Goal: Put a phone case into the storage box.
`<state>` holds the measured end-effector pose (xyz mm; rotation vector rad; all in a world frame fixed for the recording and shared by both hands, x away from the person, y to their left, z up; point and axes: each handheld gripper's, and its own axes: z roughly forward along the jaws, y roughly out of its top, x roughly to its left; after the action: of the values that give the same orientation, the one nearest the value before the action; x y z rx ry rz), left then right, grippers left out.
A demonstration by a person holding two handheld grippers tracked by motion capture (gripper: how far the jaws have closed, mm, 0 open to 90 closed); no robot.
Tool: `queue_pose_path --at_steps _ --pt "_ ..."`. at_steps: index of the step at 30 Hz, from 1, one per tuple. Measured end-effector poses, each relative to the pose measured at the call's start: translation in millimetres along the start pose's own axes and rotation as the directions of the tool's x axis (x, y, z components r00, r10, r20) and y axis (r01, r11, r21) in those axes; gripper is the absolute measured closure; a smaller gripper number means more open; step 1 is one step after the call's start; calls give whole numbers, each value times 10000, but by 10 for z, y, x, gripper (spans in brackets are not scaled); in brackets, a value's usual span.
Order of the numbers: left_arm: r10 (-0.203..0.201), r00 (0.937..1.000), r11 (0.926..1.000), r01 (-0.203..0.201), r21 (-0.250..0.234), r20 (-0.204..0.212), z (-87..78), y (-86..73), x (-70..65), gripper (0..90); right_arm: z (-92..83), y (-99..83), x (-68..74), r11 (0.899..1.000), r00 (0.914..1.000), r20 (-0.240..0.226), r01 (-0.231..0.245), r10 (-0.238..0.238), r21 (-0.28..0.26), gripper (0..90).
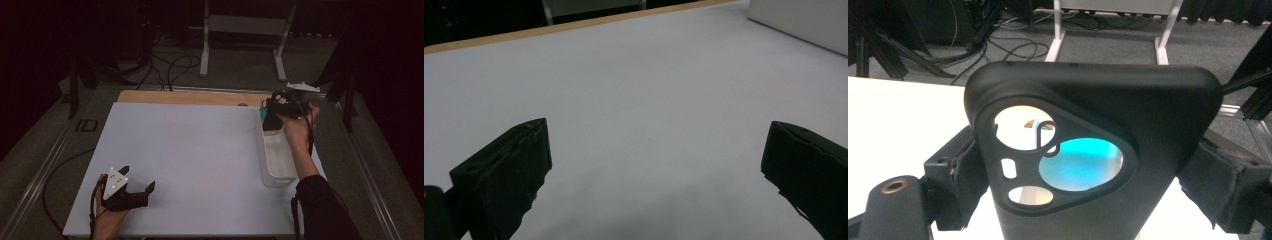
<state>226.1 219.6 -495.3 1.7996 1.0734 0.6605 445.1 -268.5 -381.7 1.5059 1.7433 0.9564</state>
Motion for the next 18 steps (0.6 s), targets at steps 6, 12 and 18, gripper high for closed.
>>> queue_pose_path --at_steps 6,12,18 --pt "22 10000 10000 -22 23 0 4 1 0 3 49 -34 6 9999 10000 54 -65 64 131 137" --pt "18 10000 10000 -18 20 6 9 3 -3 3 85 -65 -1 9998 9999 63 -82 81 191 137" --pt "40 10000 10000 -40 41 36 20 5 -8 3 130 -103 -4 9995 9999 83 -99 96 297 136"
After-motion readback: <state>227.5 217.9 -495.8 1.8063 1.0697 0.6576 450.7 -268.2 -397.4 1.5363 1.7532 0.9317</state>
